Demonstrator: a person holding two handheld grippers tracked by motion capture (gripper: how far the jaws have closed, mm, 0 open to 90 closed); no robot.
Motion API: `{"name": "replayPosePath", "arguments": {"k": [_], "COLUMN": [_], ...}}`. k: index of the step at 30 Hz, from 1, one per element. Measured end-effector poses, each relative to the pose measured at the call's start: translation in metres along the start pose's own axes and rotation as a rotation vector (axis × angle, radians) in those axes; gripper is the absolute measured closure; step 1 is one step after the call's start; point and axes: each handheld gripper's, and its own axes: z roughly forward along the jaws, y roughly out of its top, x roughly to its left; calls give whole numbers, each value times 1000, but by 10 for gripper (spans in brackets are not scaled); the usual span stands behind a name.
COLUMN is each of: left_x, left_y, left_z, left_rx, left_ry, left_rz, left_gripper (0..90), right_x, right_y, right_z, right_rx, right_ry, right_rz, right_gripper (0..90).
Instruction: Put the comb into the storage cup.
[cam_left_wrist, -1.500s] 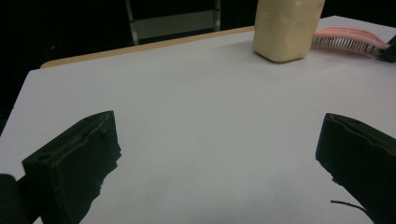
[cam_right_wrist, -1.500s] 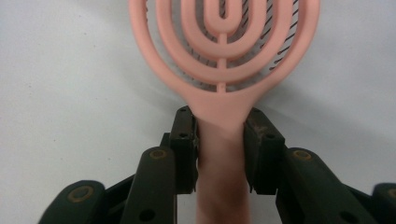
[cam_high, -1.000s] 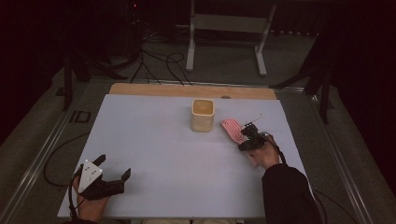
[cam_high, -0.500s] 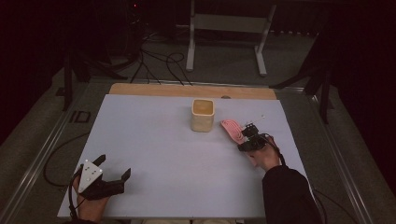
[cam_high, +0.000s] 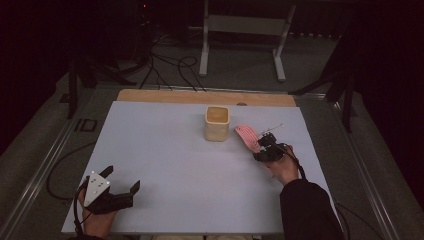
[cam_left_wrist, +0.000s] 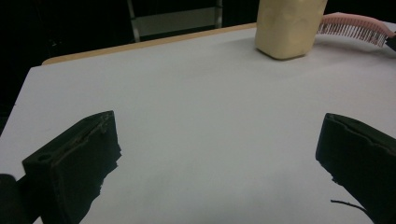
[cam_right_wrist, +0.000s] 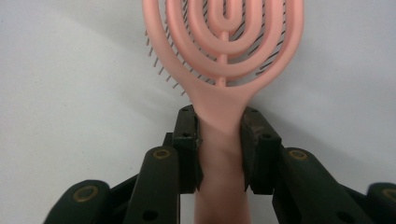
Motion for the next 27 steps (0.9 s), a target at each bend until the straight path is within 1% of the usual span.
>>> {"name": "replayPosePath", "arguments": {"k": [5, 6, 8, 10, 17, 22, 27], "left_x": [0, 0, 0, 0, -1, -1, 1], "left_y": [0, 0, 0, 0, 0, 2, 8], "left_z": [0, 0, 0, 0, 2, 4, 7], "left_rx": [1, 1, 2, 3, 14, 16, 36], "left_ry": [-1, -1, -1, -1, -5, -16, -32], "left_rz": [0, -1, -3, -4, -5, -22, -46], "left_gripper": [0, 0, 0, 0, 0, 0, 0], "right_x": [1, 2, 2, 4, 9, 10, 13], "right_y": [0, 0, 0, 0, 1, 1, 1], "right_z": [-5, -6, -7, -11, -21, -29, -37], "right_rx": [-35, -47, -52, -82, -138, -175, -204], "right_ry": [-15, -16, -22, -31, -44, -48, -59], "right_rz": [2, -4, 2, -2, -18, -24, -32], "right_gripper": [701, 701, 701, 701, 701, 701, 701]}}
